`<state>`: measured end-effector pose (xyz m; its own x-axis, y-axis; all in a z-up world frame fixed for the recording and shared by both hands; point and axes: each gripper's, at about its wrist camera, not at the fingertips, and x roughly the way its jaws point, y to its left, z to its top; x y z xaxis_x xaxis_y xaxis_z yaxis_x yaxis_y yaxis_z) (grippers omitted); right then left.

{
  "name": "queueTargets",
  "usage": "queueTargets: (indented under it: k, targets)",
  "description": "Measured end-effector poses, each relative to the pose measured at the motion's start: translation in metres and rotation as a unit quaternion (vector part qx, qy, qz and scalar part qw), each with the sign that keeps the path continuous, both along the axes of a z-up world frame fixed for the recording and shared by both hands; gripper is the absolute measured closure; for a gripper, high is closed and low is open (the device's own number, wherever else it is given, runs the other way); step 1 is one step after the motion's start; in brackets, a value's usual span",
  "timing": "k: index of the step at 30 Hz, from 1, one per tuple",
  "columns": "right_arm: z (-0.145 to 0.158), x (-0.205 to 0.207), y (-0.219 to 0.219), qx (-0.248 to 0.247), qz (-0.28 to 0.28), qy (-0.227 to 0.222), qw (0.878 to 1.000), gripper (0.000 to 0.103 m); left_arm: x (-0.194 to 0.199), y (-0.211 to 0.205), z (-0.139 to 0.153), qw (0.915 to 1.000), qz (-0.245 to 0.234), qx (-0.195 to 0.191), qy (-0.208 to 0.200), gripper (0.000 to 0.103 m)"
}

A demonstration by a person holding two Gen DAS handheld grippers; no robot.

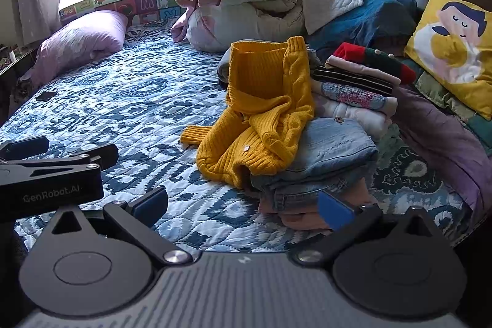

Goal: Fold clothes

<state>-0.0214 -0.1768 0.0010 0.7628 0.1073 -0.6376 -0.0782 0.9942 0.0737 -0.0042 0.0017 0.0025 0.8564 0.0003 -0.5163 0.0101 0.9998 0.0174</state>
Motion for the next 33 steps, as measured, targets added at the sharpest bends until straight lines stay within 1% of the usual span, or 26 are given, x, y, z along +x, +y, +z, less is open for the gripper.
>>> queueTargets:
  k: [26, 30, 33]
  targets:
    - [-0.006, 0.000, -0.001, 0.004, -0.001, 0.004, 1.000, 0.000, 0.002, -0.002, -0.003, 1.0000, 0.000, 0.003, 0.007, 0.000]
    - [-0.011, 0.002, -0.004, 0.011, 0.004, 0.003, 1.000, 0.000, 0.003, -0.003, -0.006, 1.0000, -0.001, 0.003, 0.006, 0.000]
    - [-0.013, 0.005, -0.009, 0.027, 0.006, -0.009, 1.000, 0.000, 0.008, -0.002, -0.006, 1.0000, -0.006, 0.002, 0.004, 0.000]
